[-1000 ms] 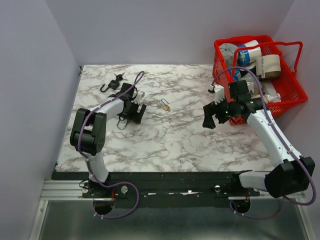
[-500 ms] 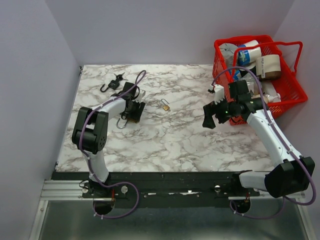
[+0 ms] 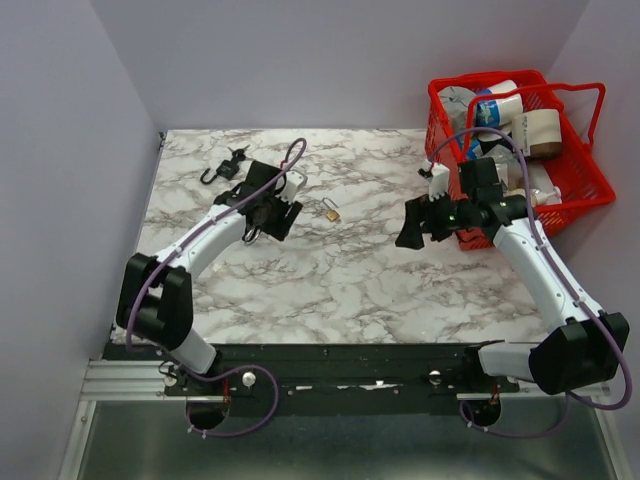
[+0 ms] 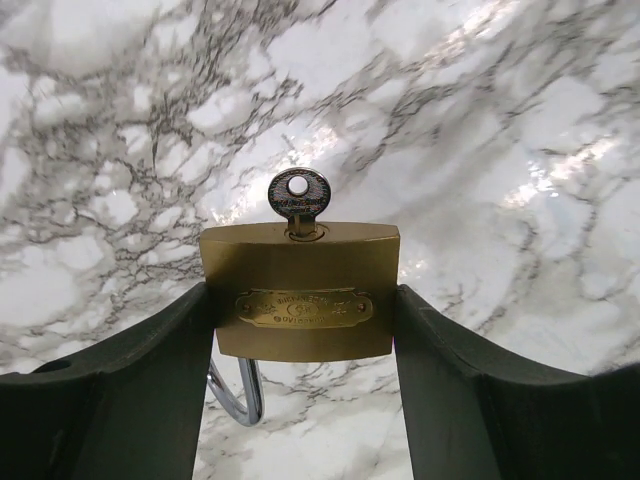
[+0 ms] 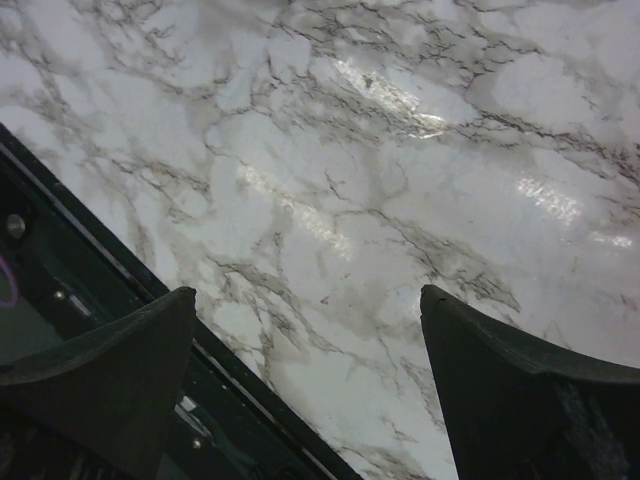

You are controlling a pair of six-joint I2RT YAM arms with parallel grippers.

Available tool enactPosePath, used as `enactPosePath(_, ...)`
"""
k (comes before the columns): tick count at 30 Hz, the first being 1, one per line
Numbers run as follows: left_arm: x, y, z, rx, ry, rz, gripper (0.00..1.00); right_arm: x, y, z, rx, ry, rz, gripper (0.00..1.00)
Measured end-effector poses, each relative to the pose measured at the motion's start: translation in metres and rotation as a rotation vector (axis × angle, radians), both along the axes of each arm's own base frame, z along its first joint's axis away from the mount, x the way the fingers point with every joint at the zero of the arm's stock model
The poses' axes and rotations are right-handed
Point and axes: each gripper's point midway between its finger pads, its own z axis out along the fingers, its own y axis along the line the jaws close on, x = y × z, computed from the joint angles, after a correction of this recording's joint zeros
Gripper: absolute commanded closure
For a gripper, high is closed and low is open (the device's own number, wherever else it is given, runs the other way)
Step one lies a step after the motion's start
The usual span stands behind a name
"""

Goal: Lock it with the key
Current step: Pick up the lock from the center of the board.

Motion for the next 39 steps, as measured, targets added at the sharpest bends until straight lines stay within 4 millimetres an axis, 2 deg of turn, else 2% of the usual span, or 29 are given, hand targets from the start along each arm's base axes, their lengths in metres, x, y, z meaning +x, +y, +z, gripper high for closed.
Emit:
enactPosePath(4, -0.014, -0.024, 0.041, -0.015, -0.111, -0.122, 1.00, -0.002, 0.014, 0.003, 0.086, 0.054, 0.002, 0.00)
enactPosePath(7, -0.031, -0.042, 0.063, -0.029, -0.166, -0.220, 1.00, 0.000, 0.028, 0.008, 0.173, 0.115, -0.003, 0.00)
enactPosePath(12, -0.072, -0.078, 0.107, -0.084, -0.283, -0.439, 0.98, 0.008, 0.054, 0.018, 0.318, 0.209, 0.001, 0.00)
enactPosePath(15, -0.092, -0.094, 0.125, -0.095, -0.343, -0.540, 0.98, 0.006, 0.070, 0.021, 0.362, 0.248, 0.017, 0.00)
enactPosePath(17, -0.102, -0.105, 0.129, -0.097, -0.353, -0.599, 0.98, 0.001, 0.081, 0.025, 0.384, 0.265, 0.043, 0.00)
enactPosePath(21, -0.115, -0.116, 0.122, -0.052, -0.360, -0.704, 0.99, -0.007, 0.101, 0.038, 0.415, 0.271, 0.101, 0.02)
enactPosePath(26, -0.129, -0.127, 0.122, -0.032, -0.380, -0.792, 0.98, -0.016, 0.120, 0.042, 0.434, 0.289, 0.157, 0.09)
enactPosePath(33, -0.132, -0.132, 0.120, -0.020, -0.386, -0.826, 0.98, -0.038, 0.149, 0.038, 0.448, 0.351, 0.256, 0.21)
enactPosePath(39, -0.134, -0.135, 0.117, -0.016, -0.379, -0.838, 0.98, -0.055, 0.164, 0.039, 0.463, 0.392, 0.319, 0.32)
